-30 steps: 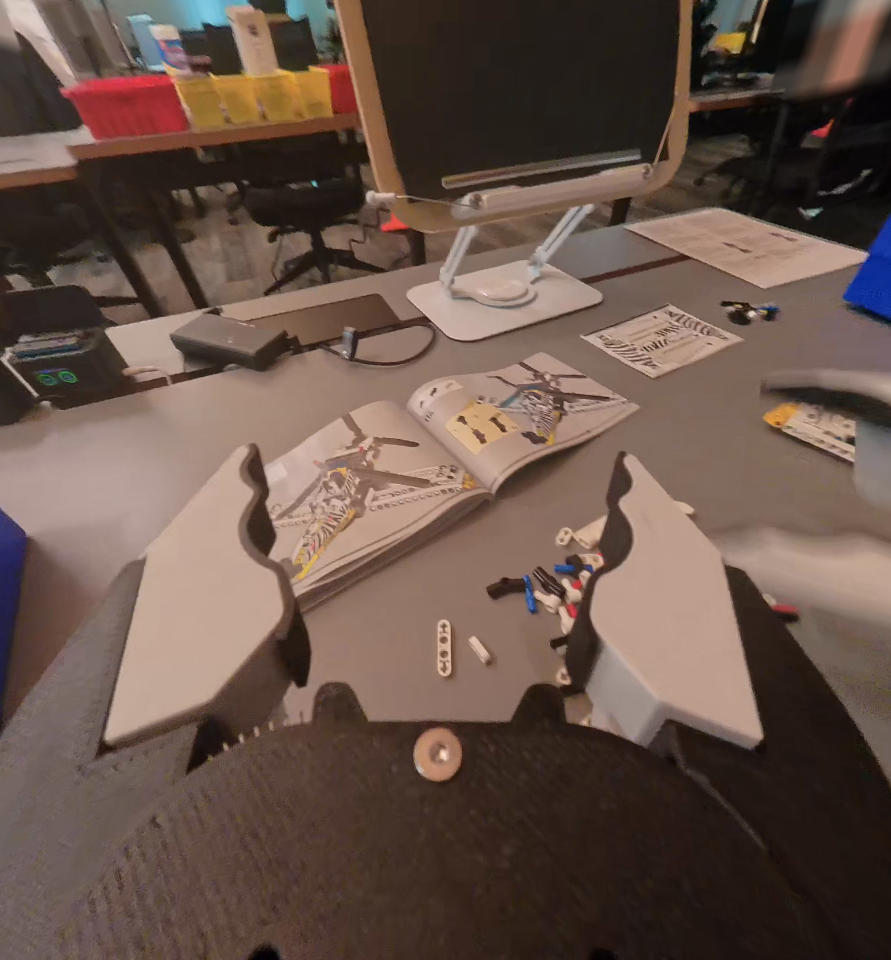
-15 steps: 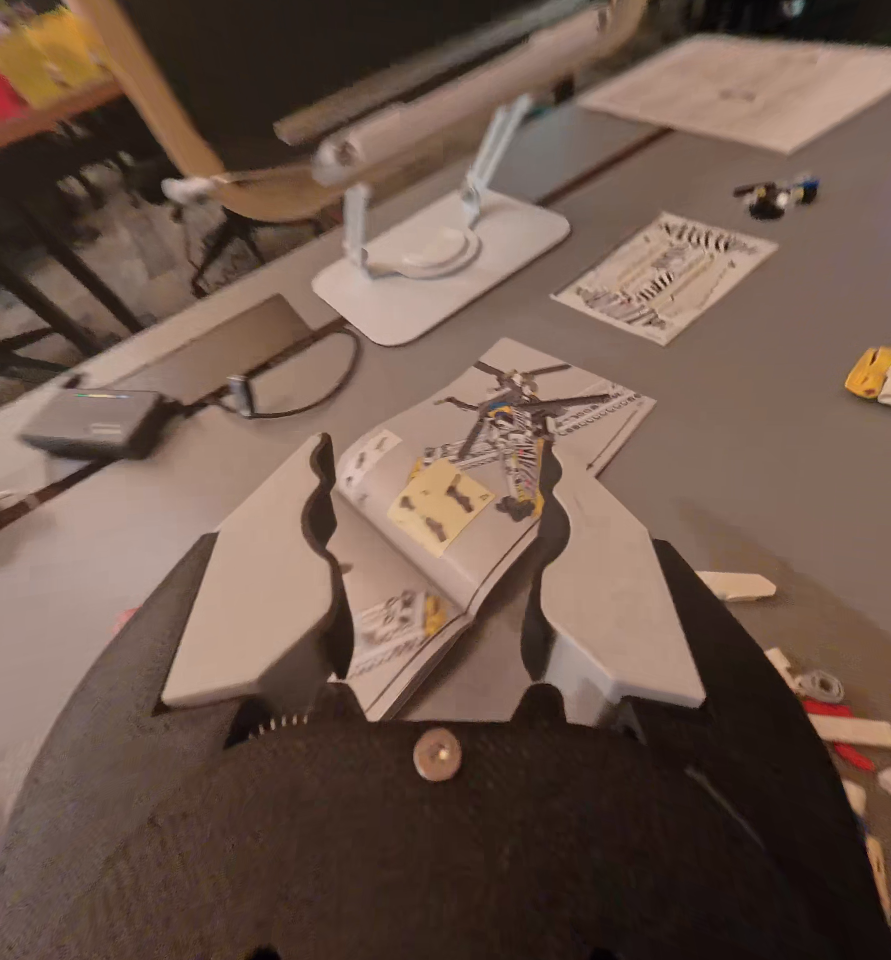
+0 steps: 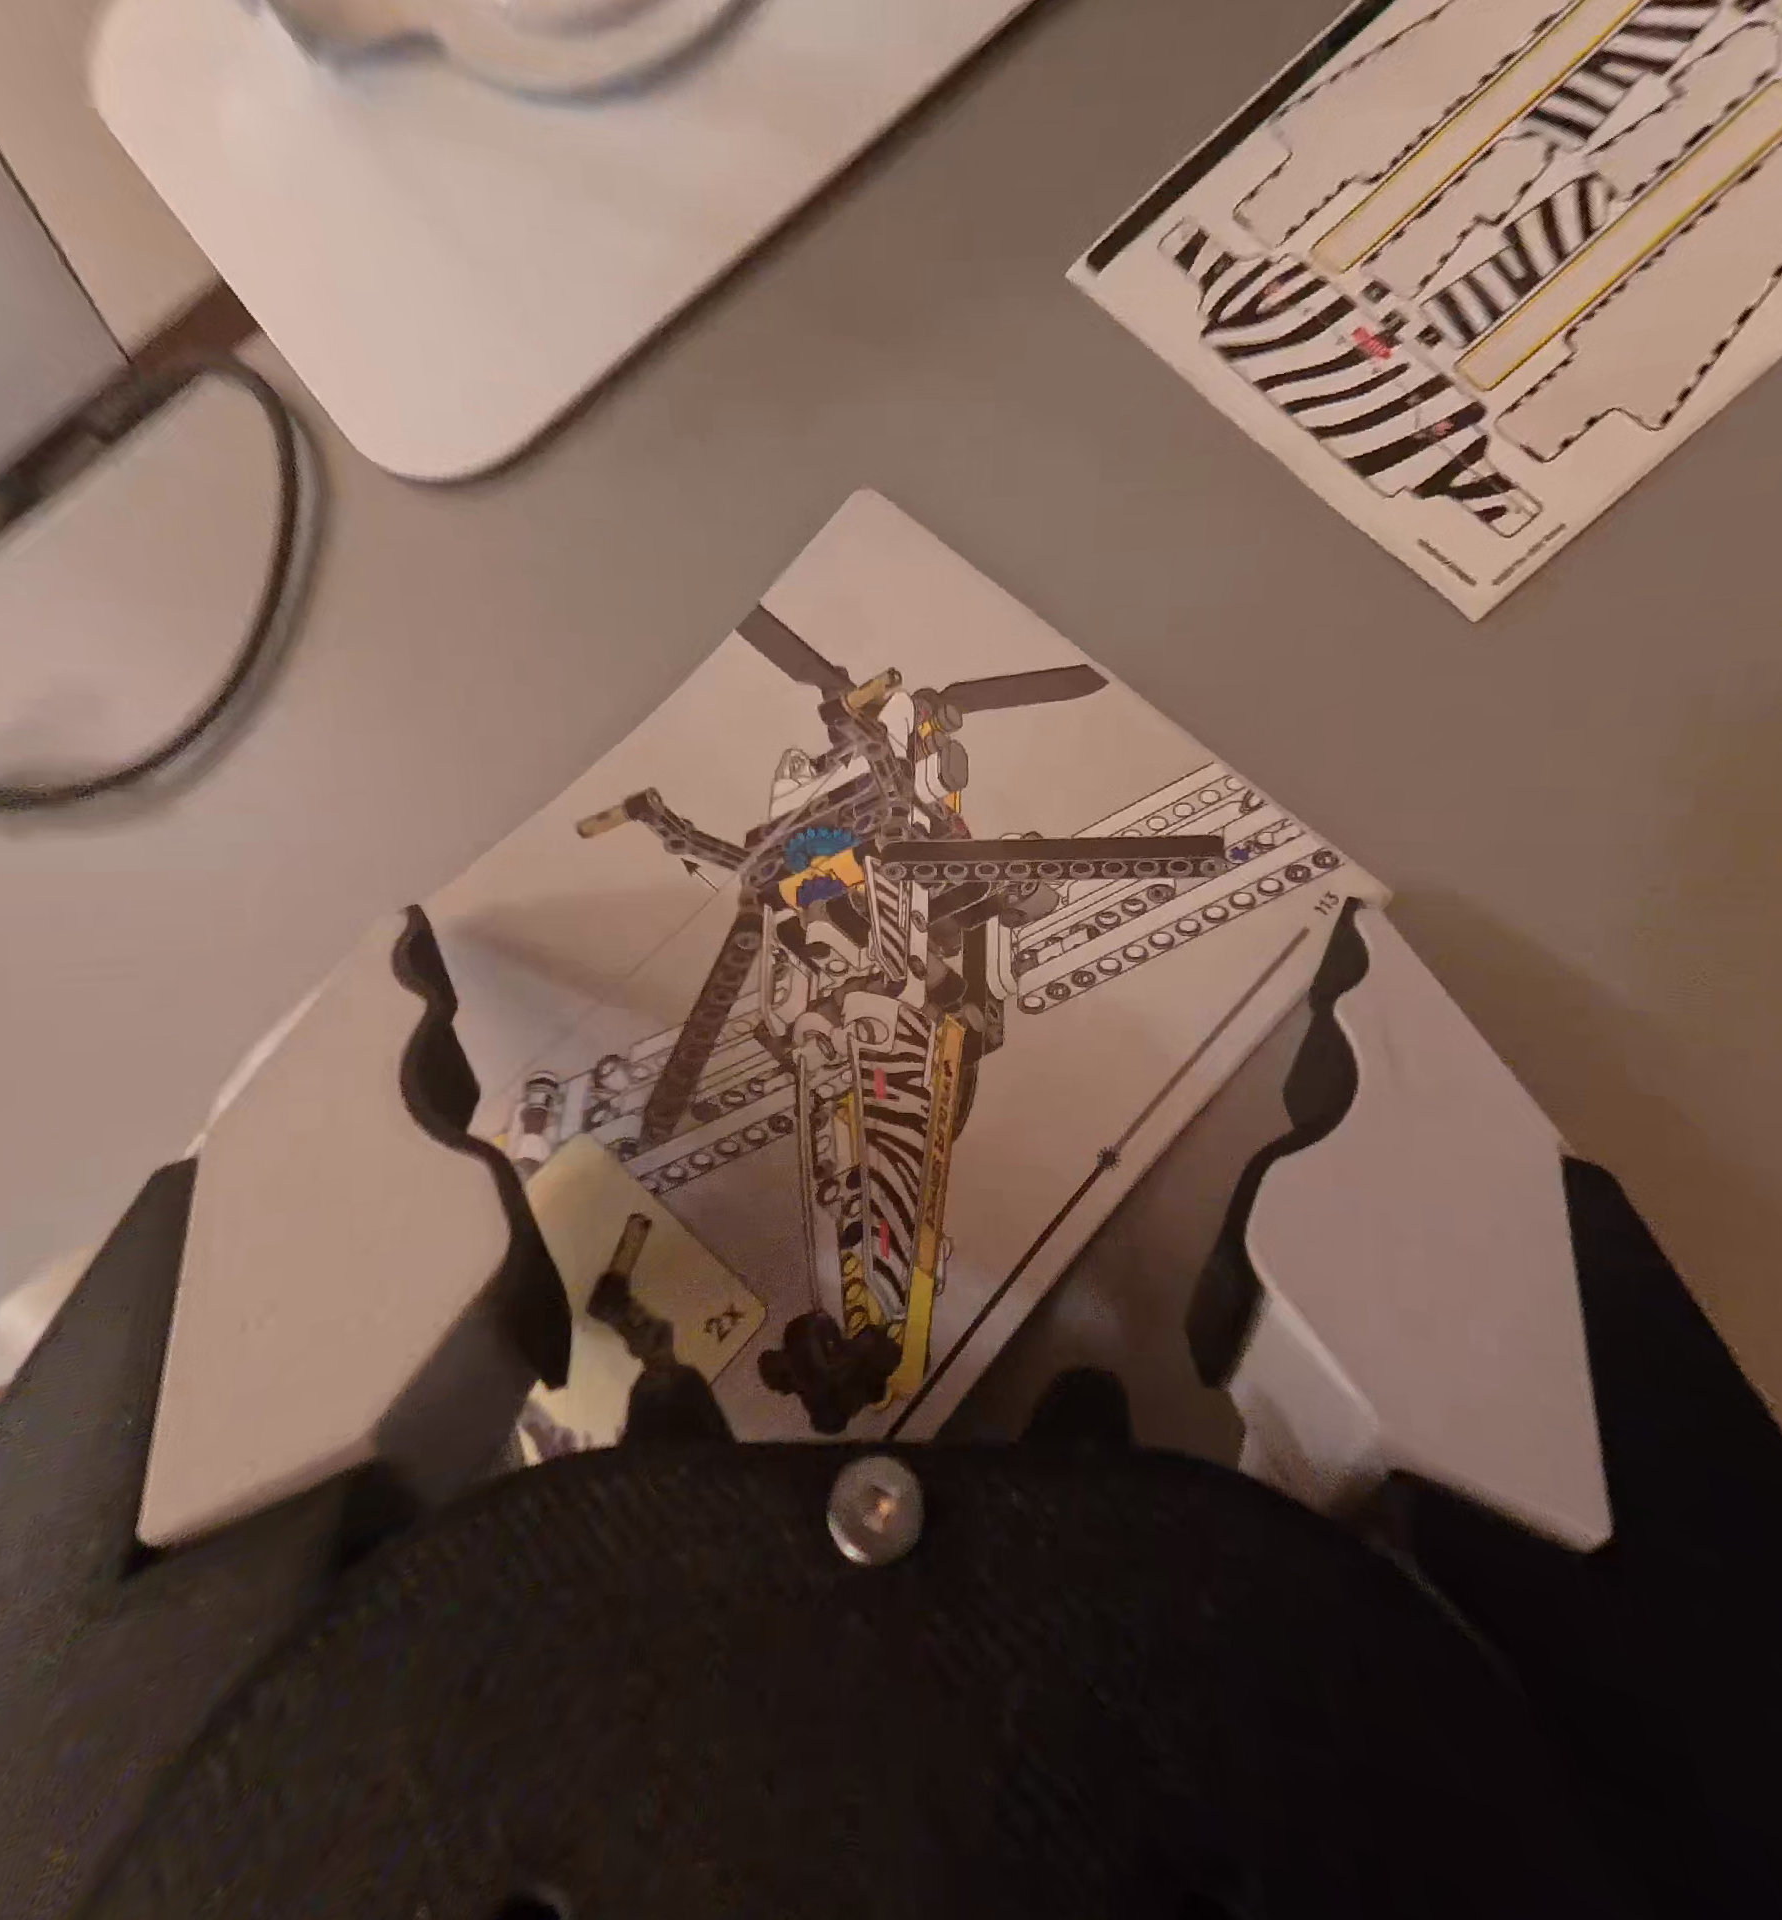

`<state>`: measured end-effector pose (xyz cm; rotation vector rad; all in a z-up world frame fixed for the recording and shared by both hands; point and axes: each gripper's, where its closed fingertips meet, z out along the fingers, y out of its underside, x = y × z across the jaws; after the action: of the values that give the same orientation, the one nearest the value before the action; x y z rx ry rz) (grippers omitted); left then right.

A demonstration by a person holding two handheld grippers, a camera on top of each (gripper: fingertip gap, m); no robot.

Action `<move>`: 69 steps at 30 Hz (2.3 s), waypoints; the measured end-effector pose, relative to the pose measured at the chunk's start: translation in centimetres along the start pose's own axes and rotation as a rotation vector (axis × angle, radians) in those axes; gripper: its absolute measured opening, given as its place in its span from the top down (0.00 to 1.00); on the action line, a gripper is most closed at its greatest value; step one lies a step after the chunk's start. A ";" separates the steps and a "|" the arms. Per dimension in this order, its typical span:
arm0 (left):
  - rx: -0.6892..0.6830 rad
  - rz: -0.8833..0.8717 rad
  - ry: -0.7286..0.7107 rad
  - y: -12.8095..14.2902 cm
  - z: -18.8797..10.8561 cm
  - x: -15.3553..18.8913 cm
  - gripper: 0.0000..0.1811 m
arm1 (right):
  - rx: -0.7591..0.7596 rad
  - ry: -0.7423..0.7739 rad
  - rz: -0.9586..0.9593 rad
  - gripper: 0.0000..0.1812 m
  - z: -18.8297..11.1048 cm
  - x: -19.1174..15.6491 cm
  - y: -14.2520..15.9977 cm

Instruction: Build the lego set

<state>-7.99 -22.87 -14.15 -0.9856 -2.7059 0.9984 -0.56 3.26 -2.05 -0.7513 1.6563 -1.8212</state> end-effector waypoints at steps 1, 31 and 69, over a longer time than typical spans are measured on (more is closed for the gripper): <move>-0.029 -0.029 0.027 0.5 0.5 0.2 0.13 | -0.004 -0.006 -0.005 0.40 0.0 -0.1 0.1; 0.291 -0.331 0.189 -1.4 -7.7 -6.5 0.87 | 0.001 -0.054 -0.027 0.48 -0.1 -0.9 0.1; 0.908 -0.438 0.194 11.6 -22.6 -16.1 0.85 | 0.077 0.055 -0.245 0.65 -0.7 -1.9 -0.7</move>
<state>17.61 -13.53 -1.51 -0.2754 -1.8132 1.6470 0.22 5.18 -1.42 -0.9109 1.5742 -2.0789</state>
